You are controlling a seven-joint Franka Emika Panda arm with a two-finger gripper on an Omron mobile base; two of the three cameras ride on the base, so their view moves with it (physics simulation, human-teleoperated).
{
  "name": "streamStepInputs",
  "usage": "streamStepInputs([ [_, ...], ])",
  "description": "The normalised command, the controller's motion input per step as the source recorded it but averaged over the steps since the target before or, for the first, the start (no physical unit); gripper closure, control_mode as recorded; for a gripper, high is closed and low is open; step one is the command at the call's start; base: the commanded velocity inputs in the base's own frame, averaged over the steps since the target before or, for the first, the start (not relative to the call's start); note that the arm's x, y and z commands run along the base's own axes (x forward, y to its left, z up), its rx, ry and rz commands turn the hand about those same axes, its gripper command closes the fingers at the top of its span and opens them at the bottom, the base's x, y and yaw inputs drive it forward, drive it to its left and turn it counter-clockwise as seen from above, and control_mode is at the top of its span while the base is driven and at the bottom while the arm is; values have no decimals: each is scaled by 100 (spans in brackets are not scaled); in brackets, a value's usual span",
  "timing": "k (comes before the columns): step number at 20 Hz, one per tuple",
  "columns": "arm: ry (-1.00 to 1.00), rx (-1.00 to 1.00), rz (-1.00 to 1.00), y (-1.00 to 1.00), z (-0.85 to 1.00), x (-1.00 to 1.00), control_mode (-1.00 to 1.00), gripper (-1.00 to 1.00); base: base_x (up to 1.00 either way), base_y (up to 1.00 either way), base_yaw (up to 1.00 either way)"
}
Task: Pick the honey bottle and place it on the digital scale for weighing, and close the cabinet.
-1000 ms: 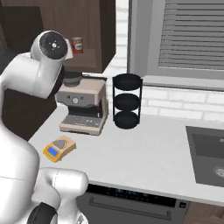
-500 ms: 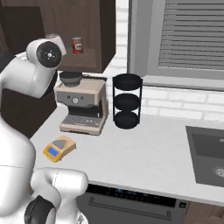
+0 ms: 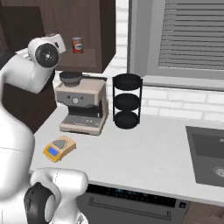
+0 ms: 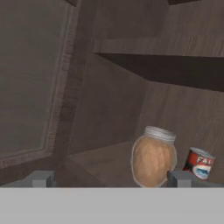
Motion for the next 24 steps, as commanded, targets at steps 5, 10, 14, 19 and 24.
streamStepInputs([
  [5, 0, 0, -8, 0, 22, 21, -100, -100, 0, 0, 0],
  [10, 1, 0, -3, 0, 8, 29, -100, -100, 0, 0, 0],
  [14, 4, 0, 0, 0, 0, 34, -100, -100, 0, 0, 0],
  [19, 0, 1, 0, 0, -7, 13, -100, -100, 0, 0, 0],
  [24, 3, 19, 0, 0, -16, 15, -100, -100, 0, 0, 0],
])
